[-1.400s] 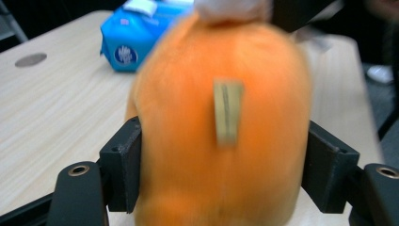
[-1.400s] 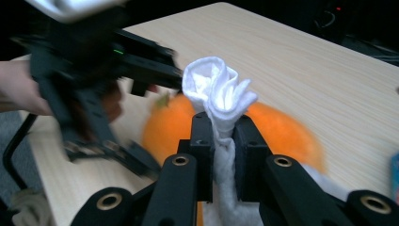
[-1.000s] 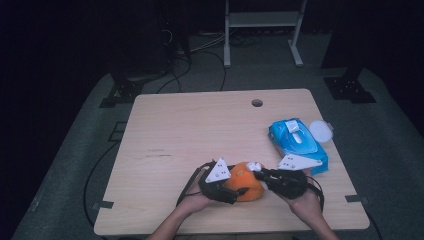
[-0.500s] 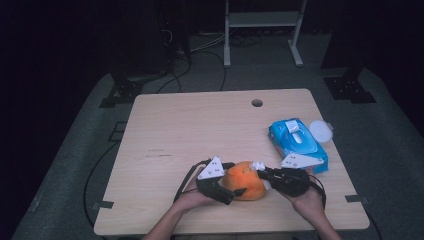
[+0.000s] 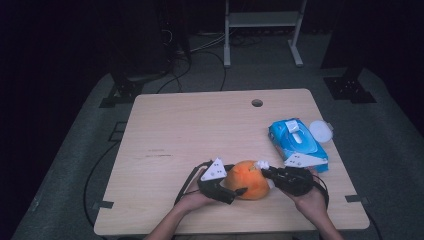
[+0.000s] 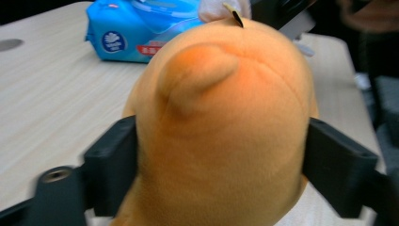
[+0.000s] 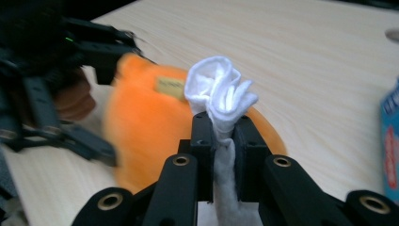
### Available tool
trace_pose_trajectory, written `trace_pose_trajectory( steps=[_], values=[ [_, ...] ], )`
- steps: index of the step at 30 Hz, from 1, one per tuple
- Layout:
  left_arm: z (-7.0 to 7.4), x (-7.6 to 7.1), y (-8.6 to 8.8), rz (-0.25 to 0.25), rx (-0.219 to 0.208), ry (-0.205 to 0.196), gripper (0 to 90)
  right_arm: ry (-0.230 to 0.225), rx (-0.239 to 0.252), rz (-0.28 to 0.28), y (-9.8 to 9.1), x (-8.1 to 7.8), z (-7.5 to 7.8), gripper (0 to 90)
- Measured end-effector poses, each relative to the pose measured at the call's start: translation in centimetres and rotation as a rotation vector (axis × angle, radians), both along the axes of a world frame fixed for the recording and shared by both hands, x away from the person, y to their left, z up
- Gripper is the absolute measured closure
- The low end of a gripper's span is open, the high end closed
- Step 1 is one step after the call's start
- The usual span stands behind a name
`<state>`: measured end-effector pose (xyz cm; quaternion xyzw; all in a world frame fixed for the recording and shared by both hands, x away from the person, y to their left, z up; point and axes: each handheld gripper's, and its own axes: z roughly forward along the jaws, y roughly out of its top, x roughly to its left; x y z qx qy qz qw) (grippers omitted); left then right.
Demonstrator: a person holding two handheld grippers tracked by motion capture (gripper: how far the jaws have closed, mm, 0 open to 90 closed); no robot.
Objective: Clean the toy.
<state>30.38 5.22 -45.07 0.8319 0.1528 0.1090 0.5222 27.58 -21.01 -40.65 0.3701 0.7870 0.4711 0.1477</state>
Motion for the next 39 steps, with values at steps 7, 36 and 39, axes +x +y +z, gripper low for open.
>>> trace_pose_trajectory(
  steps=[7, 36, 39],
  values=[
    [0.5, -0.8, -0.7, 0.006, 0.020, -0.016, 23.3, -0.095, -0.059, 0.106, 3.5, -1.9, 1.5, 79.5],
    [4.1, -1.1, 0.5, -0.058, -0.055, -0.002, 31.0, 0.033, 0.172, 0.058, -0.9, -0.1, 1.3, 79.3],
    [3.3, -1.4, -0.3, -0.056, 0.019, -0.019, 30.8, 0.074, 0.155, 0.039, -0.8, 0.5, 0.2, 79.4]
  ],
)
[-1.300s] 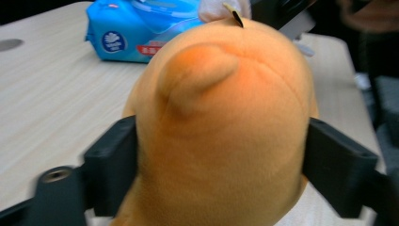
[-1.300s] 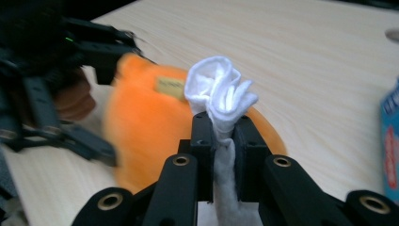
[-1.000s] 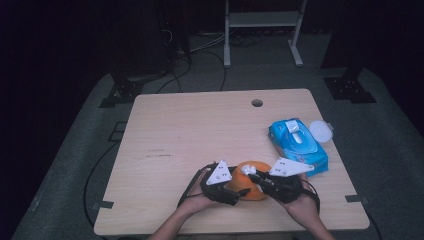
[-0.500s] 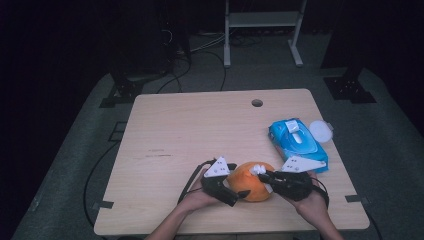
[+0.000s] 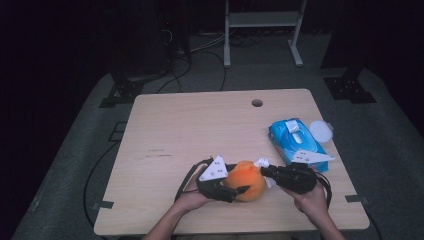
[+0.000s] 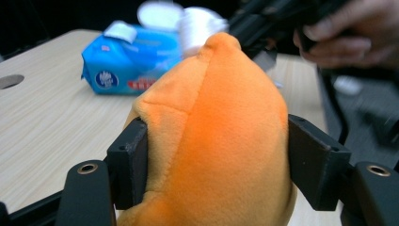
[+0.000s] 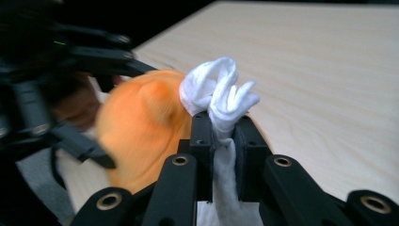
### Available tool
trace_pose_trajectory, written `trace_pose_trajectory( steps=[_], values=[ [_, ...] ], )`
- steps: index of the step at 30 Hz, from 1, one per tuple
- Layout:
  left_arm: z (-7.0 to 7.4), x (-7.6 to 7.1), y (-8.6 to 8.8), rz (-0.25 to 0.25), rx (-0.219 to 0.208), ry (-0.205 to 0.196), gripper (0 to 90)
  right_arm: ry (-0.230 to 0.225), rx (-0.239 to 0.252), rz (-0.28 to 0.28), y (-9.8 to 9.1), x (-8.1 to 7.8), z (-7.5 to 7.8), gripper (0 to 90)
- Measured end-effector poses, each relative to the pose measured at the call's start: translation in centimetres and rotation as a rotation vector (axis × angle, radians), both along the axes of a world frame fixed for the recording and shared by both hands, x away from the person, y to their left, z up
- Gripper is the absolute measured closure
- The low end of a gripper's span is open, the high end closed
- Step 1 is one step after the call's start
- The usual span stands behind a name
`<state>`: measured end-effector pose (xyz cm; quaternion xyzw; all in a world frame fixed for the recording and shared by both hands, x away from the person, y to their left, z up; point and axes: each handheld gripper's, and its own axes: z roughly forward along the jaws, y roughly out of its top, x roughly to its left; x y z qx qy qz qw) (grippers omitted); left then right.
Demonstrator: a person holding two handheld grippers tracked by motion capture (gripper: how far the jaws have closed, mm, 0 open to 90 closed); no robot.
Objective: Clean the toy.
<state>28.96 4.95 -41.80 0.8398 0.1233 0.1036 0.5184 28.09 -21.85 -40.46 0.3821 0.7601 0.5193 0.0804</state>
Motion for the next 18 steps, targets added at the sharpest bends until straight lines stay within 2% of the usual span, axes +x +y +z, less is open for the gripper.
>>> trace_pose_trajectory(
  steps=[1, 3, 4, 6, 11, 13, 15, 17, 18],
  values=[
    [-0.3, 0.2, 0.0, 0.012, -0.018, 0.024, 30.6, 0.013, -0.011, 0.000, 0.2, 0.2, -0.5, 79.5],
    [-0.2, 0.5, 0.1, 0.031, -0.023, 0.035, 30.2, 0.017, -0.013, -0.003, 0.1, 0.2, -0.6, 79.6],
    [-0.2, 0.6, 0.2, 0.049, -0.026, 0.042, 29.7, 0.009, -0.016, -0.001, 0.0, 0.0, -0.2, 79.7],
    [-0.3, 0.7, 0.1, 0.065, -0.037, 0.055, 28.6, -0.021, 0.019, 0.027, 0.0, -0.6, 0.9, 79.6],
    [-0.6, 0.4, -0.4, 0.087, -0.046, 0.040, 25.8, -0.115, -0.048, 0.061, 2.0, -1.8, 2.1, 79.5],
    [-0.7, 0.3, -0.5, 0.103, -0.055, 0.034, 24.9, -0.130, -0.053, 0.074, 2.4, -2.2, 2.4, 79.5],
    [-0.7, 0.2, -0.9, 0.103, -0.059, 0.030, 24.3, -0.145, -0.083, 0.078, 2.9, -2.4, 2.5, 79.5],
    [-0.7, 0.0, -1.1, 0.101, -0.054, 0.023, 23.5, -0.158, -0.133, 0.062, 3.3, -2.4, 2.2, 79.3],
    [-0.7, 0.0, -1.1, 0.093, -0.054, 0.022, 23.4, -0.160, -0.141, 0.058, 3.1, -2.2, 1.9, 79.4]
  ],
)
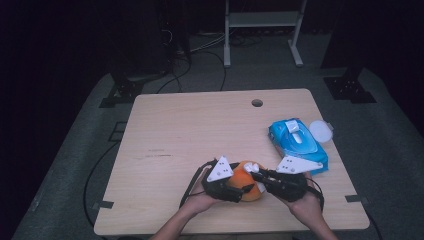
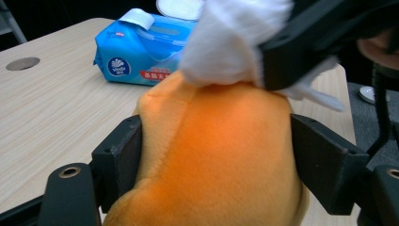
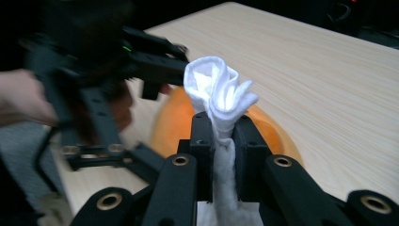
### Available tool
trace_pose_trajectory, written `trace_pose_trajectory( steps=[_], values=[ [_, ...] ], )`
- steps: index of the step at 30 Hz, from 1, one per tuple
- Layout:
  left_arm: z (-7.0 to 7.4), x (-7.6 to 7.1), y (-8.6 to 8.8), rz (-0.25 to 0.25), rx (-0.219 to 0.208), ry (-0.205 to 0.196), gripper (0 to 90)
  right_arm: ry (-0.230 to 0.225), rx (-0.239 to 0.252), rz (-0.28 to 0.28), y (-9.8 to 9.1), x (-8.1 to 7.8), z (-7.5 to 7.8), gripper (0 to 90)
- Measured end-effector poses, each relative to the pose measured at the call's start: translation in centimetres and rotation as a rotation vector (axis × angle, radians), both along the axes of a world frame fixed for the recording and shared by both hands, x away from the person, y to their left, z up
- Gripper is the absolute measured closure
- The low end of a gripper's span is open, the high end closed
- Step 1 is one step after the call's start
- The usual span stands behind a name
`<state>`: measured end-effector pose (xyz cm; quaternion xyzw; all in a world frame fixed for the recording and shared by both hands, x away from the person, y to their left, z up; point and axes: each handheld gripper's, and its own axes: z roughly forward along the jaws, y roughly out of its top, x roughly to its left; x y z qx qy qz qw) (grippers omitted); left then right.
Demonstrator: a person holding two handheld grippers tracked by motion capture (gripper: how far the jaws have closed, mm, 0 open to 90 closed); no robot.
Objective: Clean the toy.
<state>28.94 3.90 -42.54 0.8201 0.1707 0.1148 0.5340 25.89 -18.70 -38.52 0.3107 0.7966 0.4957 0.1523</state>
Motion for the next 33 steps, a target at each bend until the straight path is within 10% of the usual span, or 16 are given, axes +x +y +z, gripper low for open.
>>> trace_pose_trajectory(
  steps=[8, 13, 21, 26, 28, 33],
  values=[
    [0.0, 0.5, 0.9, -0.061, -0.049, -0.023, 17.4, 0.040, 0.011, -0.037, -2.1, 0.6, -0.4, 79.3],
    [-1.8, 1.5, 0.7, -0.058, -0.033, 0.064, 6.2, 0.075, 0.052, -0.045, -3.0, 1.1, -0.6, 78.9],
    [0.0, 0.4, 1.2, -0.166, -0.046, 0.050, 27.0, 0.073, 0.073, -0.067, -3.6, 1.5, -0.5, 78.8],
    [-0.6, 0.3, 0.0, -0.077, 0.024, 0.001, 9.3, 0.109, 0.108, -0.076, -4.1, 2.2, -1.2, 79.0],
    [-1.3, 0.7, -0.4, -0.059, 0.003, 0.050, 7.0, 0.104, 0.096, -0.072, -3.8, 2.0, -1.1, 79.3],
    [-1.4, -0.4, -0.6, -0.061, 0.001, -0.022, 29.3, 0.067, 0.061, 0.041, -1.0, 0.2, 0.0, 79.7]
  ],
)
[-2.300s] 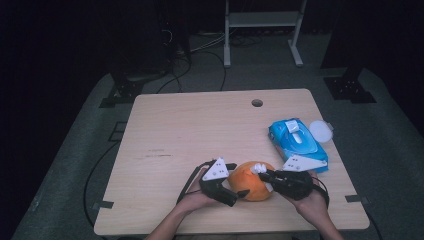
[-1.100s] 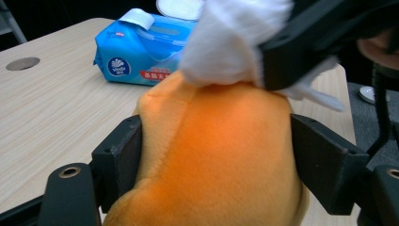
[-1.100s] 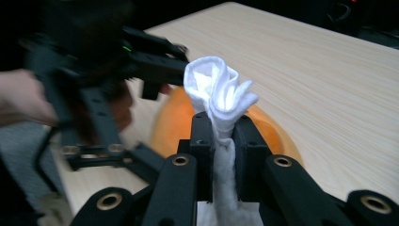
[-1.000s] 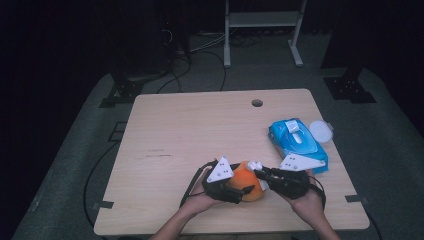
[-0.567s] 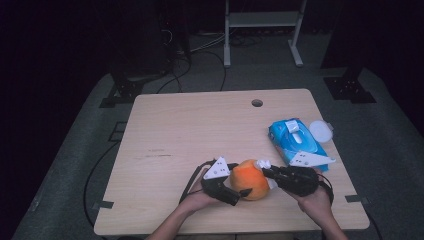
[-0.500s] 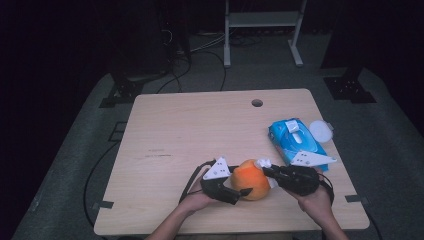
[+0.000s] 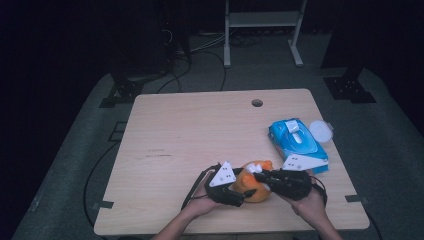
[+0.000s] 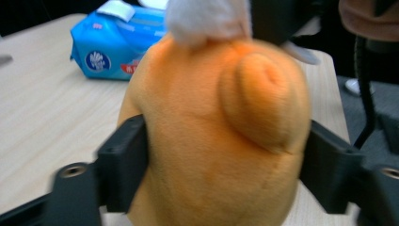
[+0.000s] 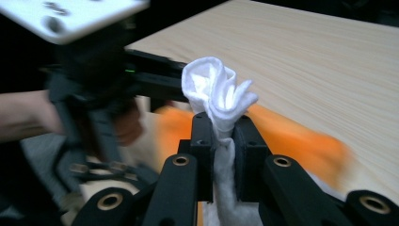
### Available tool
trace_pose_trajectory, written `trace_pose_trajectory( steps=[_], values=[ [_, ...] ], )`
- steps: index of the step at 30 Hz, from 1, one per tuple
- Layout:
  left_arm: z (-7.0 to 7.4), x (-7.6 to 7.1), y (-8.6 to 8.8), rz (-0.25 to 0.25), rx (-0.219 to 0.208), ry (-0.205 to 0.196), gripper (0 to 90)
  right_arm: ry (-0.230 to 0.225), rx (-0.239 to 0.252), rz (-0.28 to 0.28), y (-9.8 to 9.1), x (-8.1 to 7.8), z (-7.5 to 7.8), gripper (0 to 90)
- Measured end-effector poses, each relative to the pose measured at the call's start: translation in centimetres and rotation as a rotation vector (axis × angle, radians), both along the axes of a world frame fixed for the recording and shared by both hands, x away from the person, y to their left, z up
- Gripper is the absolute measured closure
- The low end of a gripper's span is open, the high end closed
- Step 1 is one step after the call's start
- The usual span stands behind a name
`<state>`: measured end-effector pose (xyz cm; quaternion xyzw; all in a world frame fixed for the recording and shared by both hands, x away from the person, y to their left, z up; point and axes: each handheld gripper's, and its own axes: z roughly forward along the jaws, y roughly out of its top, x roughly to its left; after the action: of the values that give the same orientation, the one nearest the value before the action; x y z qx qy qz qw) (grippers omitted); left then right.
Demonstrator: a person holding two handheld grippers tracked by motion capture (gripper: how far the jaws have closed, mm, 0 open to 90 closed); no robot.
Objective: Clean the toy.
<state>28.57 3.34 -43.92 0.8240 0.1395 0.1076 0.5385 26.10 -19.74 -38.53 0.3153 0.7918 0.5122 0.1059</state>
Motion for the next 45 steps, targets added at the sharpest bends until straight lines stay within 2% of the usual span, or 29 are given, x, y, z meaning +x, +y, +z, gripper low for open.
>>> trace_pose_trajectory(
  steps=[2, 3, 4, 5, 7, 8, 9, 11, 14, 16, 18, 20, 22, 23, 25, 29, 31, 32, 33, 34, 35, 36, 39, 40, 41, 42, 43, 44, 45],
  values=[
    [0.1, -0.2, 0.0, -0.007, 0.003, -0.012, 31.1, -0.006, -0.006, 0.014, 0.4, -0.2, 0.2, 79.7],
    [0.2, -0.2, 0.1, -0.003, -0.008, -0.020, 33.0, -0.033, -0.027, 0.022, 0.9, -0.5, 0.4, 79.7],
    [0.5, -0.2, 0.4, 0.000, -0.026, -0.024, 36.1, -0.059, -0.045, 0.007, 0.8, -0.4, 0.7, 79.6],
    [0.5, -0.2, 0.4, 0.000, -0.026, -0.024, 36.7, -0.050, -0.031, -0.007, 0.4, -0.1, 0.8, 79.7],
    [0.5, -0.2, 0.4, 0.000, -0.016, -0.035, 36.6, -0.068, -0.066, -0.076, -0.6, 0.6, 0.7, 79.7],
    [0.4, -0.2, 0.4, 0.005, -0.010, -0.030, 36.3, -0.049, -0.076, -0.117, -1.5, 1.1, 0.3, 79.8],
    [0.4, -0.2, 0.4, 0.005, -0.010, -0.030, 35.6, -0.049, -0.076, -0.117, -1.5, 1.1, 0.3, 79.8],
    [0.3, -0.2, 0.0, 0.010, 0.003, -0.036, 33.9, 0.020, -0.029, -0.125, -2.7, 1.7, -0.5, 80.0],
    [0.1, -0.4, -0.3, 0.018, 0.011, -0.047, 31.2, 0.014, -0.030, -0.088, -1.7, 0.9, -0.3, 80.1],
    [0.1, -0.4, -0.4, 0.014, 0.019, -0.052, 31.4, 0.019, 0.008, 0.008, -0.2, 0.0, 0.2, 80.0],
    [0.1, -0.6, -0.3, 0.007, 0.045, -0.074, 31.9, -0.028, -0.042, 0.042, 1.4, -0.7, 0.6, 79.8],
    [0.0, -0.5, -0.2, -0.001, 0.049, -0.082, 32.1, -0.036, -0.051, 0.037, 1.4, -0.6, 0.6, 79.8],
    [-0.2, -0.6, -0.2, -0.019, 0.053, -0.093, 32.5, -0.026, -0.055, -0.038, -0.1, 0.5, 0.1, 79.9],
    [-0.2, -0.6, -0.2, -0.019, 0.053, -0.093, 32.3, -0.026, -0.055, -0.038, -0.1, 0.5, 0.1, 79.9],
    [-0.2, -0.7, -0.2, -0.030, 0.049, -0.091, 28.8, -0.013, -0.067, -0.125, -2.2, 1.5, -0.6, 79.9],
    [-0.5, -0.3, -0.6, -0.043, 0.027, -0.050, 13.0, 0.033, -0.032, -0.145, -3.4, 2.1, -1.2, 80.0],
    [-0.7, -0.5, -0.9, -0.042, 0.051, -0.068, 11.9, 0.043, -0.009, -0.092, -2.6, 1.5, -0.9, 80.1],
    [-0.6, -0.8, -1.0, -0.025, 0.075, -0.102, 16.5, 0.049, -0.002, -0.051, -1.7, 1.0, -0.5, 80.1],
    [-0.6, -0.8, -1.0, -0.025, 0.075, -0.102, 20.5, 0.049, -0.002, -0.051, -1.7, 1.0, -0.5, 80.1],
    [-0.4, -1.0, -1.1, -0.001, 0.092, -0.125, 23.3, 0.048, 0.013, 0.032, -0.3, 0.2, -0.1, 80.0],
    [-0.4, -1.0, -1.1, -0.001, 0.092, -0.125, 25.0, 0.048, 0.013, 0.032, -0.3, 0.2, -0.1, 80.0],
    [-0.4, -1.1, -1.0, 0.021, 0.083, -0.118, 27.4, 0.015, -0.027, 0.066, 0.9, -0.6, 0.4, 80.0],
    [-0.4, -0.9, -0.7, 0.028, 0.064, -0.095, 31.2, -0.002, -0.038, 0.069, 1.1, -0.8, 0.6, 80.0],
    [-0.4, -0.4, -0.2, 0.028, 0.039, -0.060, 31.6, -0.010, -0.034, 0.031, 0.4, -0.4, 0.5, 80.0],
    [-0.4, -0.4, -0.2, 0.028, 0.039, -0.060, 31.8, -0.010, -0.034, 0.031, 0.4, -0.4, 0.5, 80.0],
    [-0.5, 0.2, 0.4, 0.042, -0.001, -0.010, 32.0, -0.026, -0.050, -0.047, -0.7, 0.3, 0.0, 79.9],
    [-0.5, 0.2, 0.4, 0.042, -0.001, -0.010, 32.1, -0.026, -0.050, -0.047, -0.7, 0.3, 0.0, 79.9],
    [-0.6, 0.8, 0.9, 0.058, -0.031, 0.032, 32.2, -0.006, -0.046, -0.116, -2.1, 1.2, -0.8, 80.0],
    [-0.6, 0.8, 0.9, 0.058, -0.031, 0.032, 32.2, -0.006, -0.046, -0.116, -2.1, 1.2, -0.8, 80.0]
  ],
)
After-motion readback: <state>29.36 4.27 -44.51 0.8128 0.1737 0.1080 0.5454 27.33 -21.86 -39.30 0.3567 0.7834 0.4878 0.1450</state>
